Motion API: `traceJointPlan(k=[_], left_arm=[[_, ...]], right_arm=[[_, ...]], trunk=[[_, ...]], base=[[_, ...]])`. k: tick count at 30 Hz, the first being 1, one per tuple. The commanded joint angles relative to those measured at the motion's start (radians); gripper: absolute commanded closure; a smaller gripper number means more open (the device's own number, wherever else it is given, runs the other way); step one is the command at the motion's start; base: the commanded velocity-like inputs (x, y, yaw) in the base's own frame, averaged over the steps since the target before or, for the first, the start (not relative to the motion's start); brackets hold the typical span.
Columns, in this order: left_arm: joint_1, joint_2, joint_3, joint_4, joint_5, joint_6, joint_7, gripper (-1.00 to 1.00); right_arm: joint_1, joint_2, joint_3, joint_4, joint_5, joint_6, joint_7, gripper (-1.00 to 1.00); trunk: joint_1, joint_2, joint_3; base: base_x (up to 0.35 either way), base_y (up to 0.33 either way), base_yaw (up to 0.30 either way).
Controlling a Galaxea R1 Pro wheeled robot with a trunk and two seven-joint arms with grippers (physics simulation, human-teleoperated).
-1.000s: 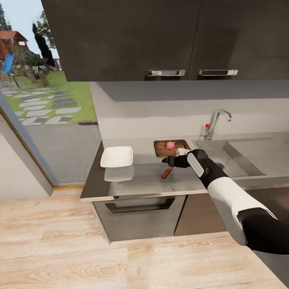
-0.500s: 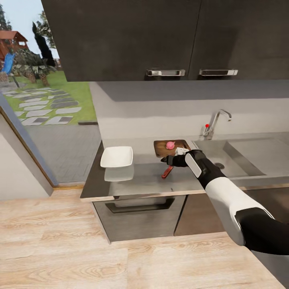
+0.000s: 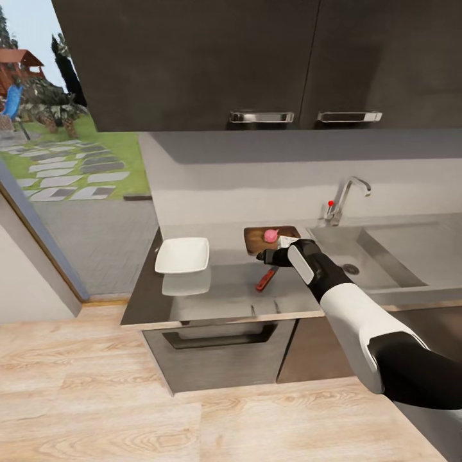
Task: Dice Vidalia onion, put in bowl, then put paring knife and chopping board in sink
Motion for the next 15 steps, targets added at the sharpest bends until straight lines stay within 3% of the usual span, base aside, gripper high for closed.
traceJointPlan(k=[1,11,15], left_arm=[[0.001,-0.001,0.003,-0.002,0.005,0.000,-0.003,-1.00],[0.001,-0.001,0.003,0.005,0.004,-0.001,-0.003,-1.00],[0.000,-0.001,0.003,0.006,0.004,-0.001,-0.003,-1.00]], right_arm=[[-0.001,0.003,0.005,-0.001,-0.010,0.001,-0.017,-1.00],[-0.001,0.058,0.007,0.005,-0.009,-0.065,-0.148,-1.00],[-0.001,0.060,0.007,0.014,-0.009,-0.067,-0.159,-1.00]], trunk=[[0.001,-0.002,-0.002],[0.001,-0.002,-0.002],[0.001,-0.002,-0.002]], base=[[0.086,-0.006,0.000],[0.026,-0.001,0.000],[0.000,0.000,0.000]])
